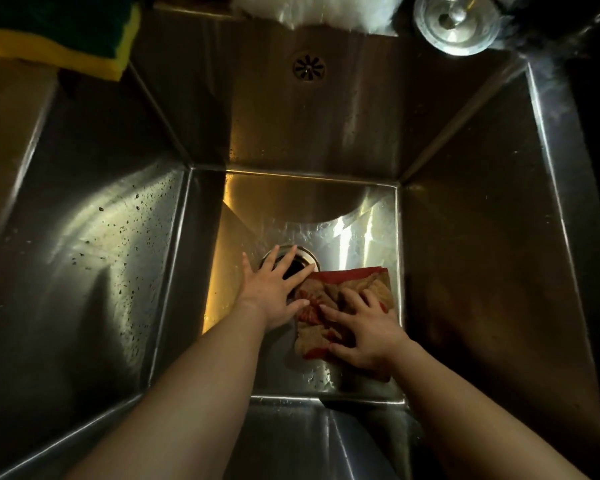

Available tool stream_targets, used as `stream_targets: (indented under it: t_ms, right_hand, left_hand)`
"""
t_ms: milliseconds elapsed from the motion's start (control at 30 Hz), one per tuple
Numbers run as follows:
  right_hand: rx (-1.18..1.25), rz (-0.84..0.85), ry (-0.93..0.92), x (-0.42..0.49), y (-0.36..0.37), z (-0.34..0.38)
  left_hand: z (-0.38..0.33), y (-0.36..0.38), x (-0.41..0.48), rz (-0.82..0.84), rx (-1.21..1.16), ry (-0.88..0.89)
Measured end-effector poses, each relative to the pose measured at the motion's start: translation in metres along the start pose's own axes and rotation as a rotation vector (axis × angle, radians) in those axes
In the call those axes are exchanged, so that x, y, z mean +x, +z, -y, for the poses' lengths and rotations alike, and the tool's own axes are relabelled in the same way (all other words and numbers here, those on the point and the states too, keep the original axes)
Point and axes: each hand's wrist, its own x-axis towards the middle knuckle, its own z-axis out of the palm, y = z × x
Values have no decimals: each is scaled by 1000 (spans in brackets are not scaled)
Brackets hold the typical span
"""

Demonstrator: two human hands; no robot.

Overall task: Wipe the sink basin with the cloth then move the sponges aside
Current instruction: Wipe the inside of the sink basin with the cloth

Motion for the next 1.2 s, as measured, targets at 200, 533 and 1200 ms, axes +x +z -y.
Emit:
stream_targets:
  t_ms: [200, 533, 1200]
  right_hand:
    - [-135, 12, -76, 4, 3, -12]
    - [-267, 33, -305, 8, 8, 9]
    - [-364, 92, -480, 5, 8, 28]
  left_hand:
    - [13, 5, -7, 12, -18, -70]
    - [31, 31, -10, 45, -67, -171]
    - [47, 30, -21, 127, -57, -162]
